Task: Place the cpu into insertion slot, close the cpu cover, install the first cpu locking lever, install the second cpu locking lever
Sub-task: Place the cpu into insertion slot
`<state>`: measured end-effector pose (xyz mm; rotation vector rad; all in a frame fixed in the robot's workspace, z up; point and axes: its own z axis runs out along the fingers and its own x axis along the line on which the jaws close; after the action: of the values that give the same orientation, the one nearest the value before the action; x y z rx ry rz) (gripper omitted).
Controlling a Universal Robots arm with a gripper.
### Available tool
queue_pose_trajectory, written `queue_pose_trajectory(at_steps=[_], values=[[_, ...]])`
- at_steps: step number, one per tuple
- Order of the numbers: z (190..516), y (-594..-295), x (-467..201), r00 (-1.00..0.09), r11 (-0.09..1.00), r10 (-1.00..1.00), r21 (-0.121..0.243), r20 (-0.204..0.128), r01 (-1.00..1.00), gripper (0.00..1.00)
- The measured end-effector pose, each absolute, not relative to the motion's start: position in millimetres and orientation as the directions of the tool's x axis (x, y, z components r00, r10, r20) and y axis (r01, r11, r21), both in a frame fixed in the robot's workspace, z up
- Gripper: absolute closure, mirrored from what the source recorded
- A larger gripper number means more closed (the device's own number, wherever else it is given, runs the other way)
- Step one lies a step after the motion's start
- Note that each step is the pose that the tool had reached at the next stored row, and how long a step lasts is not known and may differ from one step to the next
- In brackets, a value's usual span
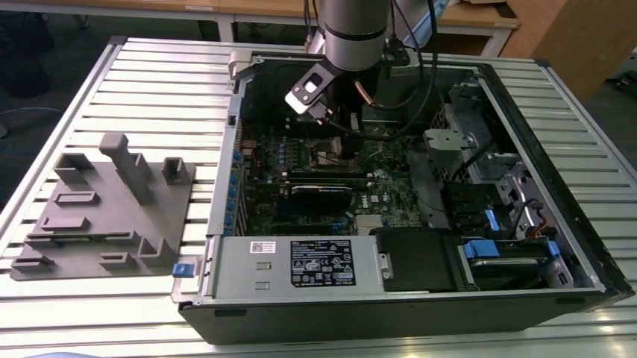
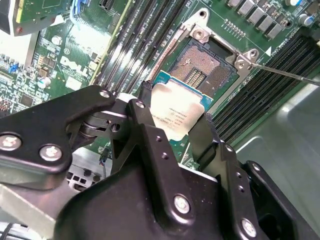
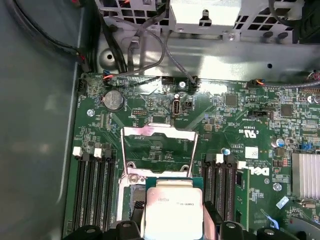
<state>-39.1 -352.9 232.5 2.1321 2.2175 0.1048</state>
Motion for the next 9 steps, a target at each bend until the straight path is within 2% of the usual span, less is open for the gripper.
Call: queue_pose_trajectory(at_steps=[2,5,9], values=[[232.3,-352.8,-39.1,-0.039,0.039,0.999,0.089,0.002,0.995,0.46],[231.8,-352.9,-38.9,-0.039,0.039,0.999,0.056,0.003,0.998,0.46],[231.8,-352.9,-38.9,-0.039,0.039,0.999,0.055,0.003,0.998,0.46]])
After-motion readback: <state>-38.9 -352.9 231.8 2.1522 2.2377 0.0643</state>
